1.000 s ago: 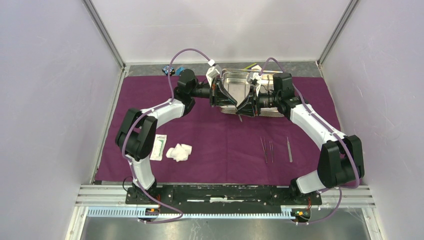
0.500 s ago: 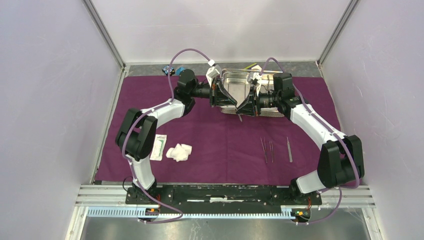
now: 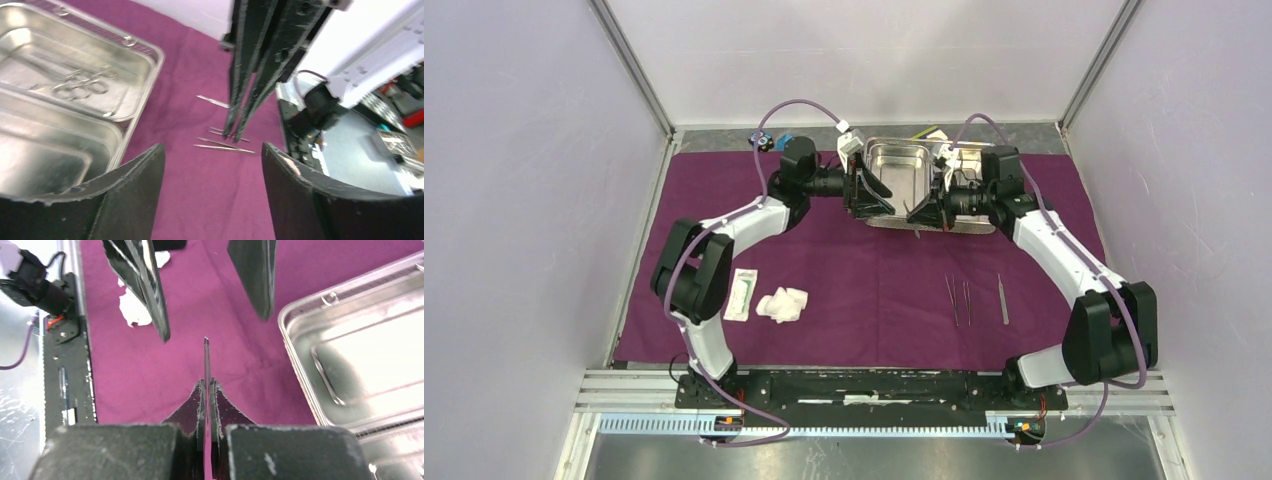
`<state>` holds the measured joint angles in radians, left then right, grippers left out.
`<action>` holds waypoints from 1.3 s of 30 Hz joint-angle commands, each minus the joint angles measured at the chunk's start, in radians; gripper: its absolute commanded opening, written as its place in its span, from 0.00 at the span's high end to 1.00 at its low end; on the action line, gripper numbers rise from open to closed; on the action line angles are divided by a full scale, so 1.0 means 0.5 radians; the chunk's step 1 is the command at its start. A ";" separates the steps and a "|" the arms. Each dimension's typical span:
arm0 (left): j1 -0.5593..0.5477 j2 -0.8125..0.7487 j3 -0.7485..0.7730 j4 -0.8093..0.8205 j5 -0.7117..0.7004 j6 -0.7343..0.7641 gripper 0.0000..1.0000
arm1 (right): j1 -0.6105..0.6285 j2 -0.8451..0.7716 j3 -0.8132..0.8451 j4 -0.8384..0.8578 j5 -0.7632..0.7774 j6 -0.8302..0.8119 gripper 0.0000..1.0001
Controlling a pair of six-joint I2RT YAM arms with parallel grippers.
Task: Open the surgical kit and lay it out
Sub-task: Place the medical item in the surgical kit.
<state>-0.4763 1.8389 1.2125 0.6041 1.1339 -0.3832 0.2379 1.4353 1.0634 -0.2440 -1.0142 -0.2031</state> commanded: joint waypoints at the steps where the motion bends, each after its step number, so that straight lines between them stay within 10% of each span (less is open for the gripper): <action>1: 0.075 -0.220 0.097 -0.532 -0.348 0.443 0.19 | -0.037 -0.135 -0.021 -0.273 0.325 -0.204 1.00; 14: 0.148 -0.638 0.040 -1.435 -1.314 0.831 0.00 | -0.055 -0.785 -0.860 -0.260 1.455 0.011 1.00; 39: 0.152 -0.845 -0.211 -1.478 -1.521 0.758 0.00 | -0.163 -0.472 -0.762 -0.592 1.457 0.647 1.00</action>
<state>-0.4030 1.4441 1.1110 -0.1360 0.3977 -0.0254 0.1608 1.1900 0.6266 -0.5072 -0.2913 0.0460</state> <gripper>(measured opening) 0.994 0.021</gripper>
